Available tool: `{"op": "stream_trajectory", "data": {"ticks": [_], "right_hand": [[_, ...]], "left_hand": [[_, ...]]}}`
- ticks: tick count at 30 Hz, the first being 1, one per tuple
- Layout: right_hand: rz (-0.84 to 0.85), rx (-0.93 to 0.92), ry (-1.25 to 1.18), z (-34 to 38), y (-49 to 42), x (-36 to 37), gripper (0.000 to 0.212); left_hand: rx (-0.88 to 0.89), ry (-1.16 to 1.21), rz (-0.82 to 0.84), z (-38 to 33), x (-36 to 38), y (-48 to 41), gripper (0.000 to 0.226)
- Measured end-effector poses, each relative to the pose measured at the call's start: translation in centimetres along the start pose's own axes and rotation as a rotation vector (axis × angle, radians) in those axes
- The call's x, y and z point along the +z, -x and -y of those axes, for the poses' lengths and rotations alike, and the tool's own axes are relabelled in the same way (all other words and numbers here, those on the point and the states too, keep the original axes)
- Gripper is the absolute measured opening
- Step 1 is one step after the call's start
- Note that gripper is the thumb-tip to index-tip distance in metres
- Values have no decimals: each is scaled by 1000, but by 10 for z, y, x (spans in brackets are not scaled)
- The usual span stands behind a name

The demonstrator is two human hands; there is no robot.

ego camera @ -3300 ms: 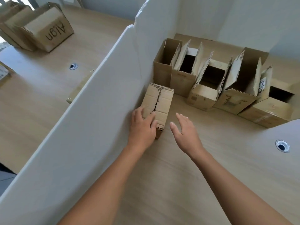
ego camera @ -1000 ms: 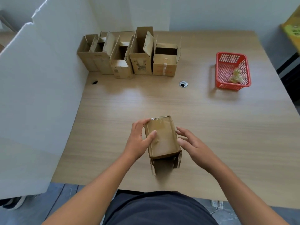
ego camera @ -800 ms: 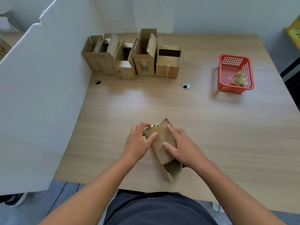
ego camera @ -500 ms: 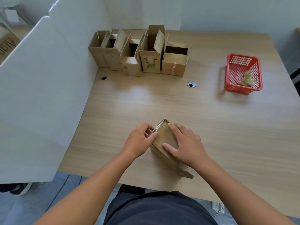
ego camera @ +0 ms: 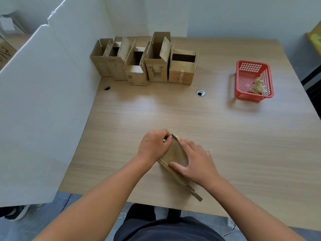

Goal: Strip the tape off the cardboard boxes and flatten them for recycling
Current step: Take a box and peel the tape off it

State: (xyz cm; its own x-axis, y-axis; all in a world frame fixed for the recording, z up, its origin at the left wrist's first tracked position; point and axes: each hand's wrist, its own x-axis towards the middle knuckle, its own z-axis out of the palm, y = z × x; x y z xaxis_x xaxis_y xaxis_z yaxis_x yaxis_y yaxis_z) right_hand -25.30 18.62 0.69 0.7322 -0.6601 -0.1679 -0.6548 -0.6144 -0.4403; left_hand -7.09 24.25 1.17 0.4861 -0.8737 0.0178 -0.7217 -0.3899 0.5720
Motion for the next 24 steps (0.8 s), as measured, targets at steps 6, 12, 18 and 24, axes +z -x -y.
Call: {"op": "stream_trajectory", "data": {"ticks": [6, 12, 18, 24], "right_hand": [[-33, 0, -32, 2, 2, 1, 92], [-30, 16, -111, -2, 8, 4, 103], [26, -15, -78, 0, 4, 2, 112], [66, -41, -30, 1, 5, 3, 109]], "left_hand": [[-188, 141, -43, 0, 6, 0, 13], [15, 186, 139, 16, -8, 2, 12], [217, 111, 377, 7, -24, -20, 15], [34, 110, 587, 1, -40, -37, 6]]}}
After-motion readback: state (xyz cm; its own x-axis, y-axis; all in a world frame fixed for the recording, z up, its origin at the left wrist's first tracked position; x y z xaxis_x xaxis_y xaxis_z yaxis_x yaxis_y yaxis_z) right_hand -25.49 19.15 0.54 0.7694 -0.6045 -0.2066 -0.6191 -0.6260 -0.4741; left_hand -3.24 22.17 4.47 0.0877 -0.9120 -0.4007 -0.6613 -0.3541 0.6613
